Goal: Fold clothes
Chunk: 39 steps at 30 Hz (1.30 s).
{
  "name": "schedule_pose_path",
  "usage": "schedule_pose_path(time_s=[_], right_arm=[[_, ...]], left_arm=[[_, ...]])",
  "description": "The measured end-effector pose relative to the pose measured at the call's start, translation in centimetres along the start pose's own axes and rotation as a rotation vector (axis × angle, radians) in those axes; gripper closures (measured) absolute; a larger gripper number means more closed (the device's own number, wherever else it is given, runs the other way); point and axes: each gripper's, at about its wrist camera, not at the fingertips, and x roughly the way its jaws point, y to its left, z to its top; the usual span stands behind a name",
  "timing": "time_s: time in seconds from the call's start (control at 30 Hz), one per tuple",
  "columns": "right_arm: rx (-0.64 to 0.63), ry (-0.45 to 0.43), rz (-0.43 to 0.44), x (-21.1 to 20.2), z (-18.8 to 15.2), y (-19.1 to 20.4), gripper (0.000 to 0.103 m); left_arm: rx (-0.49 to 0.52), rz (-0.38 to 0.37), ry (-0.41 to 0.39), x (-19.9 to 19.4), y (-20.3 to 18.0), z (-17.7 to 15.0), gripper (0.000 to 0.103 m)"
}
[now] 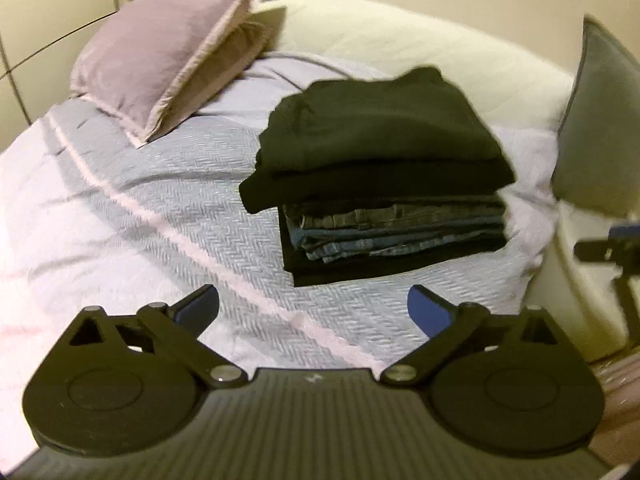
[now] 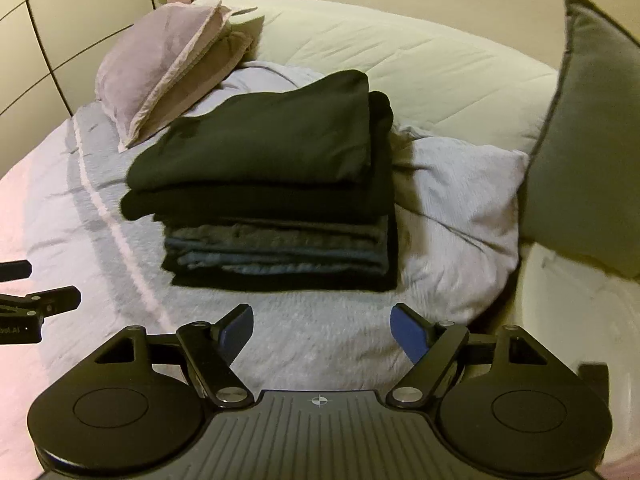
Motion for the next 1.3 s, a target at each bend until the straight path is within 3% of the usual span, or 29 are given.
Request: schedule_pose_path(time_s=[0.33,1.3], right_arm=[[0.014,-0.006,0.006,-4.1,-2.7,3.6,0.024],[-0.001,0.008,0.0,-5.6,-3.3,5.0,0.024]], left_arm=[[0.014,-0.045,-0.065,-5.3,-0.9,-2.2,0.004],[-0.001,0.005,0.03,-5.6,-3.4,-2.5,0.005]])
